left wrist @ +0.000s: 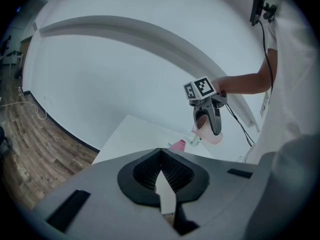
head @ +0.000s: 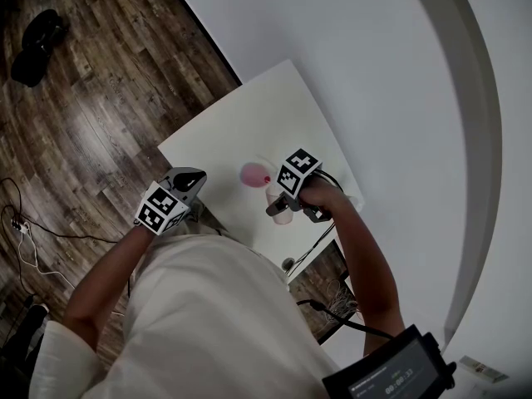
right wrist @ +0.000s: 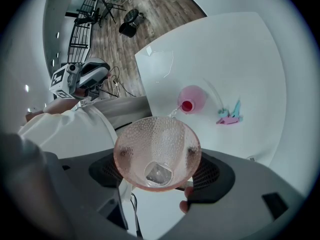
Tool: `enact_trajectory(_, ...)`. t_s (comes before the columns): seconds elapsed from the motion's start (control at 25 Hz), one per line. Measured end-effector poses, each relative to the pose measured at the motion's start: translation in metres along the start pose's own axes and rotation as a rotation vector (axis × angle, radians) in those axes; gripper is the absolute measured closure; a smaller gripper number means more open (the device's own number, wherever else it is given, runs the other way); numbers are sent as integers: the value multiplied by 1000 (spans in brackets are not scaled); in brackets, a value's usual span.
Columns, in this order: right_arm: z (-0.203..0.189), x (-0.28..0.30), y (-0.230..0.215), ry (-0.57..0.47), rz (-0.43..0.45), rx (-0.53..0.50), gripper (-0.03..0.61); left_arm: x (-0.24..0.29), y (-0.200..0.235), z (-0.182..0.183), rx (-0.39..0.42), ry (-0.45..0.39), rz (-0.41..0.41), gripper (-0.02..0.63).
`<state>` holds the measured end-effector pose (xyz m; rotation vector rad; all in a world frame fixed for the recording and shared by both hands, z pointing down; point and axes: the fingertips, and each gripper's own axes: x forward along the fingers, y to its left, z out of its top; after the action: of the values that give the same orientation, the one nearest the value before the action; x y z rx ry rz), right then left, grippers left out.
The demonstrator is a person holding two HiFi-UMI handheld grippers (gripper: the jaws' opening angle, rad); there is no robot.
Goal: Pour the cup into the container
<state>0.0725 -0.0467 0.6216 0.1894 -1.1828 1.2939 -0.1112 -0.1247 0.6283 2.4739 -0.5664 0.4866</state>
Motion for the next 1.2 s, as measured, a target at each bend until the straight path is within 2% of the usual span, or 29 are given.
enact_trajectory(1.2, -1, -1, 0, 46, 5, 3, 198, 0, 4, 1, 0, 1, -10, 603)
